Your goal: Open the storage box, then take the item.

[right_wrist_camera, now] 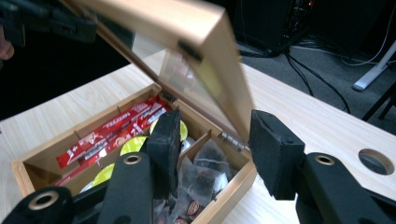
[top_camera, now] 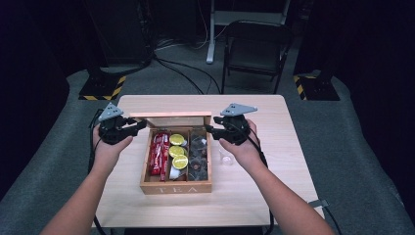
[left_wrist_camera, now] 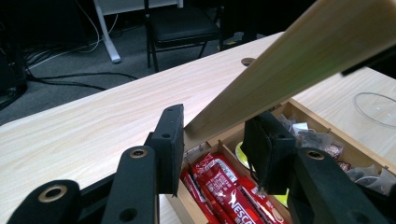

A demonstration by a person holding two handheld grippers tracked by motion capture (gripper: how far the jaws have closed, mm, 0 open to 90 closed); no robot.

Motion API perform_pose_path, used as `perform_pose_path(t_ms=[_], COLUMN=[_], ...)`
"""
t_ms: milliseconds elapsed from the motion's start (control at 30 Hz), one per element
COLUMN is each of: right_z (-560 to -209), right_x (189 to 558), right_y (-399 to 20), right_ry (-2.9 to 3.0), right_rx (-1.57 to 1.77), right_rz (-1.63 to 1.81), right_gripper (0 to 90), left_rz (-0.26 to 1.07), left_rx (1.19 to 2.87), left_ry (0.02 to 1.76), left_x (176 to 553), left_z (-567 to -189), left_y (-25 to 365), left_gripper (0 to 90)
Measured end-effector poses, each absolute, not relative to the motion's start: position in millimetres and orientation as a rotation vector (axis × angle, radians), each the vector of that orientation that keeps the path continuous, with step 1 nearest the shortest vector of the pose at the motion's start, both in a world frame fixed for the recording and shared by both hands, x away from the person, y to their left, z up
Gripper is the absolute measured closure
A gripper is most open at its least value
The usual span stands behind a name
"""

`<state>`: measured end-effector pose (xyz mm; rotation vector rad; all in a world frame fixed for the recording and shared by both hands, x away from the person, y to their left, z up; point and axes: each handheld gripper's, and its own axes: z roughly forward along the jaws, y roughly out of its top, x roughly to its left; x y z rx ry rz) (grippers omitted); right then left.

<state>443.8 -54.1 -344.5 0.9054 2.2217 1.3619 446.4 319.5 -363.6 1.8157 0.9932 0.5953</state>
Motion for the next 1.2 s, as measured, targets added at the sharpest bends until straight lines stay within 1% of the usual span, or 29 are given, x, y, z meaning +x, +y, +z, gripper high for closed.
perform_pose_path(t_ms=[433, 767, 1200], right_z=[-378.3, -406.2, -419.4], right_x=[434.6, 423.1, 417.1], right_y=[-50.2, -48.2, -36.6], right_ry=[2.302, 2.372, 2.402], right_rx=[0.915, 0.908, 0.885], right_rz=[1.341, 1.320, 1.304], right_gripper=[50.4, 50.0, 49.9], left_rz=[0.587, 0.583, 0.584], left_rx=[1.813, 1.813, 1.810], left_ry=[1.011, 1.016, 1.019], left_x=[448.9, 449.7, 450.5], left_z=[-362.6, -362.0, -361.6], left_y=[319.0, 318.9, 318.5], left_gripper=[58.5, 58.5, 58.5])
